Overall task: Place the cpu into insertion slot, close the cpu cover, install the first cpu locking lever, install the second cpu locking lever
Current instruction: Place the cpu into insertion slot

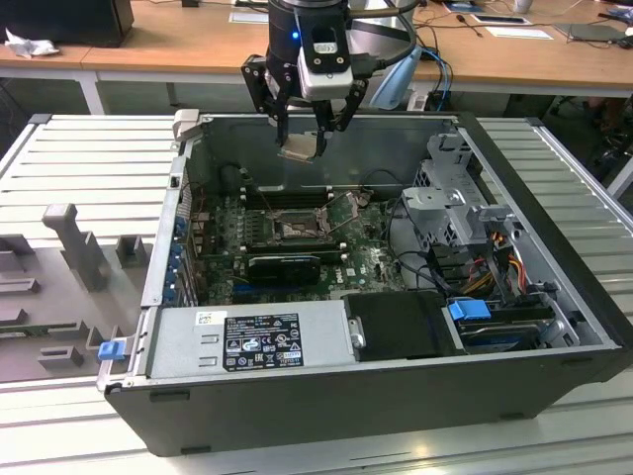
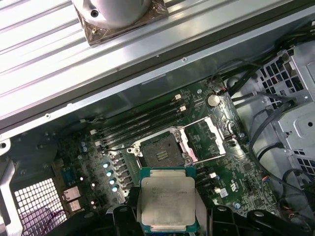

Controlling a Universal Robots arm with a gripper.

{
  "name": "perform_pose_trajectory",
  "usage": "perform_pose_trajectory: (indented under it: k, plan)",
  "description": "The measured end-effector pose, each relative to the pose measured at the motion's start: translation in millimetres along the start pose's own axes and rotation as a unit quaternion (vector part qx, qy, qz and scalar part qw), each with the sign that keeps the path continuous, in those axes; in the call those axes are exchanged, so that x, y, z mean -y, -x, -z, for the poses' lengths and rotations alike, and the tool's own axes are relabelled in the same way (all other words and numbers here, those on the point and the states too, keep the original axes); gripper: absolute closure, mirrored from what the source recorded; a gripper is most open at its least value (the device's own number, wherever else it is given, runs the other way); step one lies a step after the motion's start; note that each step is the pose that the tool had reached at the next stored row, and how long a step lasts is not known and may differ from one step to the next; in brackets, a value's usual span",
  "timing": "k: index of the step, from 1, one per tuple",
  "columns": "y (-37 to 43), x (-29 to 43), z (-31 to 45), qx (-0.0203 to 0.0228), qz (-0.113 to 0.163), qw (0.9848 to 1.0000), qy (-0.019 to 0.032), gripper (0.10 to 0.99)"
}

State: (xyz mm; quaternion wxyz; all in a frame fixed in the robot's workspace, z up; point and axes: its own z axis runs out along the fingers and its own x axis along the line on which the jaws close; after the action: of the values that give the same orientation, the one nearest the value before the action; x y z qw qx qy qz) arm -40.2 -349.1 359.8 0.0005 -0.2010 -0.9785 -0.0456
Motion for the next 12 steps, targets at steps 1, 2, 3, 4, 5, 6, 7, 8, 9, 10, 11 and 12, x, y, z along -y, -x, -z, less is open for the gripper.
perform_pose_trajectory:
  k: [1,2,3,4,5,6,7,8,9,10,11,12]
  plan:
    - [0.0,0.0,0.0,0.0001,-0.001,1.0,0.0,0.561]
    - [0.0,0.0,0.0,0.0002,-0.003,1.0,0.0,0.561]
    - [0.0,0.0,0.0,0.0004,-0.004,1.0,0.0001,0.561]
    - [0.0,0.0,0.0,0.0006,-0.007,1.0,0.0001,0.561]
    - [0.0,0.0,0.0,0.0008,-0.009,1.0,0.0002,0.561]
    - [0.0,0.0,0.0,0.0011,-0.012,0.9999,0.0002,0.561]
    - [0.0,0.0,0.0,0.0013,-0.015,0.9999,0.0003,0.561]
    - [0.0,0.0,0.0,0.0015,-0.017,0.9998,0.0003,0.561]
    - [0.0,0.0,0.0,0.0017,-0.019,0.9998,0.0003,0.561]
    - [0.0,0.0,0.0,0.0018,-0.021,0.9998,0.0004,0.561]
    - [0.0,0.0,0.0,0.002,-0.023,0.9997,0.0004,0.561]
    - [0.0,0.0,0.0,0.0022,-0.025,0.9997,0.0005,0.561]
